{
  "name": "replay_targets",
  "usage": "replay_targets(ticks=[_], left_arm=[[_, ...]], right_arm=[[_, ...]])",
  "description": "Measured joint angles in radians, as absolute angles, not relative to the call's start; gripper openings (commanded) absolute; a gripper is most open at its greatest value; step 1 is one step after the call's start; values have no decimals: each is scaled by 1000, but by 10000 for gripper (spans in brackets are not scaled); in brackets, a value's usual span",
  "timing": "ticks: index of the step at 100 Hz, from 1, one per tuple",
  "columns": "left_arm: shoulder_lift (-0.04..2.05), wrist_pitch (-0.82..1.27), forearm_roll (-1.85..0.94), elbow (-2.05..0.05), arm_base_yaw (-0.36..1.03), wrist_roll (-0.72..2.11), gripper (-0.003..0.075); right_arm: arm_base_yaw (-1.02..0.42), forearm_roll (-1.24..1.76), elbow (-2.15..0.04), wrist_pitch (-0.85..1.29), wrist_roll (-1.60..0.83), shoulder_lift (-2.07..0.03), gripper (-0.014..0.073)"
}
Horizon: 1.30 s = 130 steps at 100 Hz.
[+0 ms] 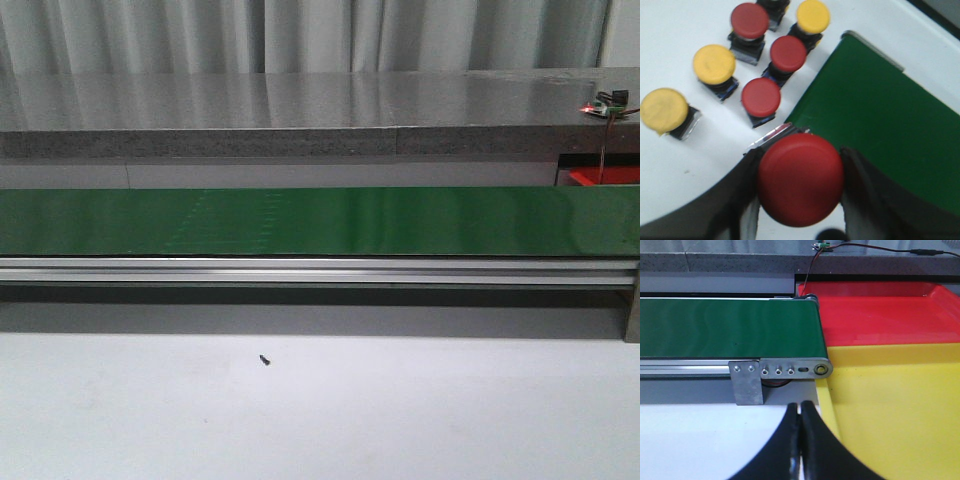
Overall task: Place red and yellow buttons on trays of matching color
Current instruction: 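Set the red button on the near end of the green belt, release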
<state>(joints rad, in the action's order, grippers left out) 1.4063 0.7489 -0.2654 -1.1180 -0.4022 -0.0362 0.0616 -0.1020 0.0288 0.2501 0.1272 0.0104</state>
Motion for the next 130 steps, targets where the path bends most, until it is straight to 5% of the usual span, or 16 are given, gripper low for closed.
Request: replay_targets(ticks=[64,105,130], left_arm=[[1670,785,-265,-1301,-256,-36,189],[1718,785,-268,-1318,-256,-34,527],[1692,779,-324,-1326,-256,0,537]], right_arm=[[62,-102,29,250,127,10,-67],[62,-102,29,250,127,10,-67],[62,-102,29,250,127,10,-67]])
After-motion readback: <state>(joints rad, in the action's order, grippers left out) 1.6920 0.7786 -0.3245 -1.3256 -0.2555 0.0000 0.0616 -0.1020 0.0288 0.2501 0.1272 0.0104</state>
